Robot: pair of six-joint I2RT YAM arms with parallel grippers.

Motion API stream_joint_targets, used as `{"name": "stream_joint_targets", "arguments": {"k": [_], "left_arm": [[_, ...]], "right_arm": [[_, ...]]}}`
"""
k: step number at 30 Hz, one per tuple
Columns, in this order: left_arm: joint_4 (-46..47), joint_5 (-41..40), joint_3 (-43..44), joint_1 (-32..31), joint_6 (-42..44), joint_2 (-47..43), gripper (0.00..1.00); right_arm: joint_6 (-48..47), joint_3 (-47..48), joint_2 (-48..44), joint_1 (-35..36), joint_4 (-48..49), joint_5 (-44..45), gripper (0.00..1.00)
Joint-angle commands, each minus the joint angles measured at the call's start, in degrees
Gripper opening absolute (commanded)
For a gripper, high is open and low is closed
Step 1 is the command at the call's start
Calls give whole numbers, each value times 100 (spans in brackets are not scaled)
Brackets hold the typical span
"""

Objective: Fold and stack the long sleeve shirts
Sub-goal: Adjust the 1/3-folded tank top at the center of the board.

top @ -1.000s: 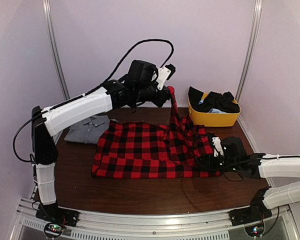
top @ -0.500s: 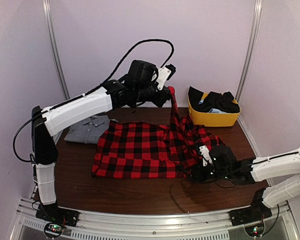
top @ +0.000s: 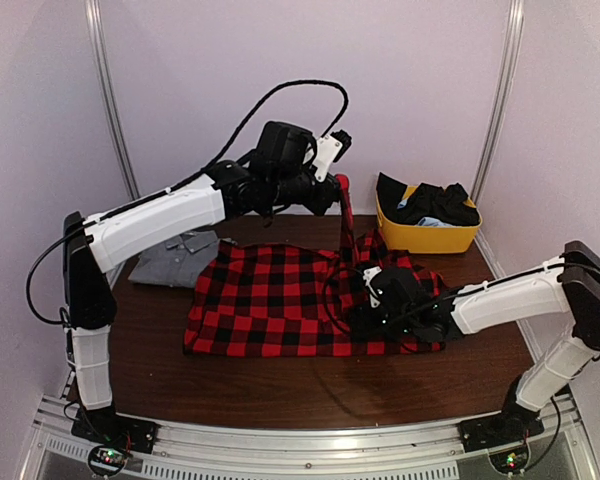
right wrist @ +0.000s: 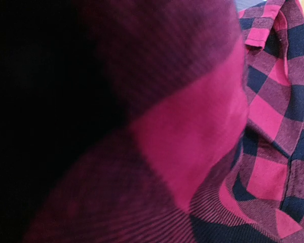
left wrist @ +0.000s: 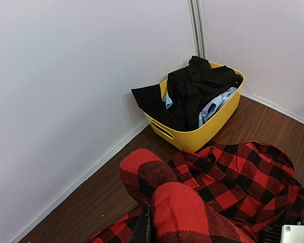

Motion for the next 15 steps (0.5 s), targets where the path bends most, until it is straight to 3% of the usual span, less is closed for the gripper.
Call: {"name": "stream_joint_targets", "arguments": {"k": [1,8,15], "left_arm": [[150,-52,-65,37,-29,-168,0],[149,-61,-122,40,-25,-199,0],[150,-50,-335,37,-34,-273,0]], "right_arm": [[-170,323,260,-116,-524,733,72],[-314,639,409,-271,-1027,1351,73],[-469,602,463,-489,-1074,1378,76]]}}
